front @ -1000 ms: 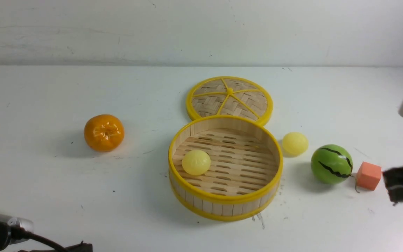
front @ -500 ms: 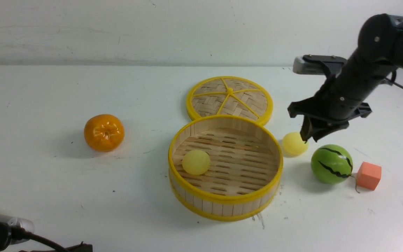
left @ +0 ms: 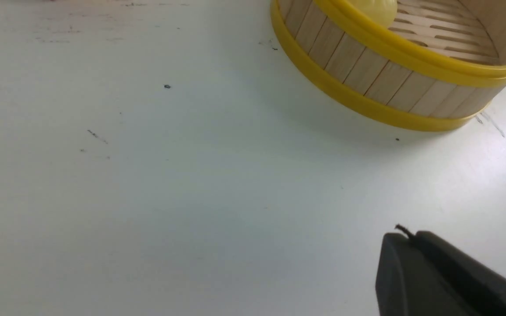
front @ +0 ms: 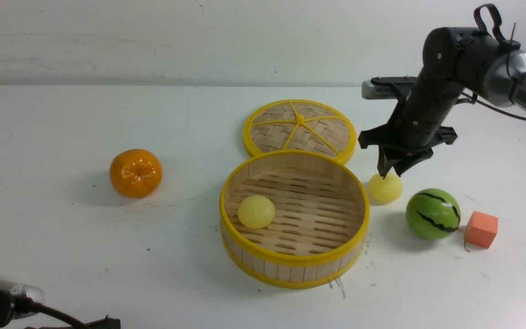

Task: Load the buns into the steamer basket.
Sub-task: Use the right arm to grab a steamed stuffed bun

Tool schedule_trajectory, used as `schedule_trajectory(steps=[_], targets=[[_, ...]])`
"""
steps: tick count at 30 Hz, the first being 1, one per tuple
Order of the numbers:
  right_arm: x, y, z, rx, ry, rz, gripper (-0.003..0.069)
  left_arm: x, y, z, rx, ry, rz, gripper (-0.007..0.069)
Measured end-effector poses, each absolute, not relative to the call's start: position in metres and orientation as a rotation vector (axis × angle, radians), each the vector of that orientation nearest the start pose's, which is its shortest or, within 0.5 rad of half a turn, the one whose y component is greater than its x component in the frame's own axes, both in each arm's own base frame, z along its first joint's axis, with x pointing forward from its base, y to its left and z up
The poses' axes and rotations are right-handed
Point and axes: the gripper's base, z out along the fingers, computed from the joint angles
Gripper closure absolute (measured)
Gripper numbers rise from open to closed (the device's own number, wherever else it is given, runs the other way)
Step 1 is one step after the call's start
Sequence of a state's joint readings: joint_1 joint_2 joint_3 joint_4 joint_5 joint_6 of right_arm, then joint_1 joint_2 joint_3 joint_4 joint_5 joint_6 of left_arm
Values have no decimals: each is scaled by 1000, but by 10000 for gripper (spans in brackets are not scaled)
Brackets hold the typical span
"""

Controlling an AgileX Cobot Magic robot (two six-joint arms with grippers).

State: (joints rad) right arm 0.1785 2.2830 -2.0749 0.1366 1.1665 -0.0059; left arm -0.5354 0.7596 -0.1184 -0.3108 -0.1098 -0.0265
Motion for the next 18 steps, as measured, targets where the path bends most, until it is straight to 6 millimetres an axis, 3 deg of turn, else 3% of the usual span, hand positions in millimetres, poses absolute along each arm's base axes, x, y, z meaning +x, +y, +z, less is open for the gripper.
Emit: schedule_trajectory(steps=[14, 18], targets=[[487, 100, 195, -195, 2875, 234, 429, 112, -63, 193, 184, 2050, -514, 603], [487, 100, 195, -196, 2873, 231, 510, 112, -63, 193, 184, 2050, -514, 597]])
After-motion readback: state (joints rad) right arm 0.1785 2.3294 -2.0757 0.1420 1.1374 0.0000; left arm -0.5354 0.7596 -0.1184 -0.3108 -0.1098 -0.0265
